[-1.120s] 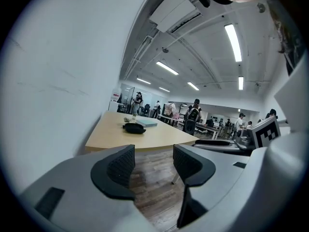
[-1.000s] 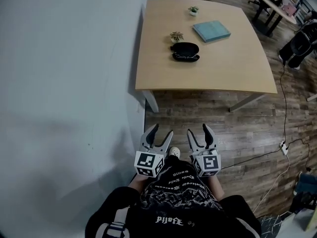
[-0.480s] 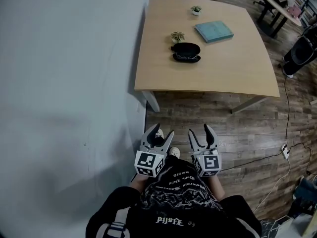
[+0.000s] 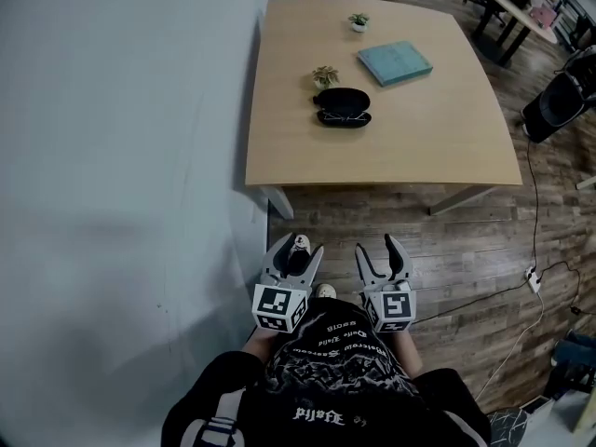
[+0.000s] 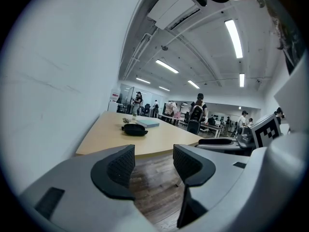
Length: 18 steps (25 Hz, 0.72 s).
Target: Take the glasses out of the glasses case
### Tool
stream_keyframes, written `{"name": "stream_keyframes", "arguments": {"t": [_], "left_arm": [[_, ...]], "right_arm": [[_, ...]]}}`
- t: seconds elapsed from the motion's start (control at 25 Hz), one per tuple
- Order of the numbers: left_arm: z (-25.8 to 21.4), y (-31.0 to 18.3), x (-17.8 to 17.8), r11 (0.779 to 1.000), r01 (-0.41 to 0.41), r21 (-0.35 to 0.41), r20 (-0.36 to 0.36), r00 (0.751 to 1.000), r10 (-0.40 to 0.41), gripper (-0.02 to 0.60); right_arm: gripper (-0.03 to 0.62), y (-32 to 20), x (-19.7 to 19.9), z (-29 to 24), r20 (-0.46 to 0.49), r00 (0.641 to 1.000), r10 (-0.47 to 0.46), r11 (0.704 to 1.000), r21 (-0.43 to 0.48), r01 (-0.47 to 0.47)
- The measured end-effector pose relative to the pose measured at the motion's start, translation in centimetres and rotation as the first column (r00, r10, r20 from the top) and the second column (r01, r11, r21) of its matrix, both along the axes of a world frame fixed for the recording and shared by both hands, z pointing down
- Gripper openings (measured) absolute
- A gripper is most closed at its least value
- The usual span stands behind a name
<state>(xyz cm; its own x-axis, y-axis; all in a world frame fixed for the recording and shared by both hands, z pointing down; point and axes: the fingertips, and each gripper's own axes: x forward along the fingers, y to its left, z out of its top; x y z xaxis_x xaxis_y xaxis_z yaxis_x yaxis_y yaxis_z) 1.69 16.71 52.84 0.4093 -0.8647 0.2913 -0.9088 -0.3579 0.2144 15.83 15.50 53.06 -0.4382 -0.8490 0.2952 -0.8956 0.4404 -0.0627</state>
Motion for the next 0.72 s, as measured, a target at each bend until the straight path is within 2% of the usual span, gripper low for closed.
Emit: {"name": "stream_keyframes", "arguments": {"t": [0.44, 0.72], "left_arm": [[1.0, -8.1, -1.9, 0.999, -0.025, -0.027, -0.016, 1.0, 0.025, 0.255], [1.8, -13.6, -3.5, 0.999, -0.034, -0.035, -0.027, 0.999, 0.033, 0.255]], "right_arm": [[0.284, -6.8, -2.3, 1.2, -0.079, 0.997, 0.011, 1.0, -0.023, -0.013], [0.283, -12.0, -4.3, 1.5, -0.099, 0.995, 0.013, 0.999, -0.037, -0.016]]}}
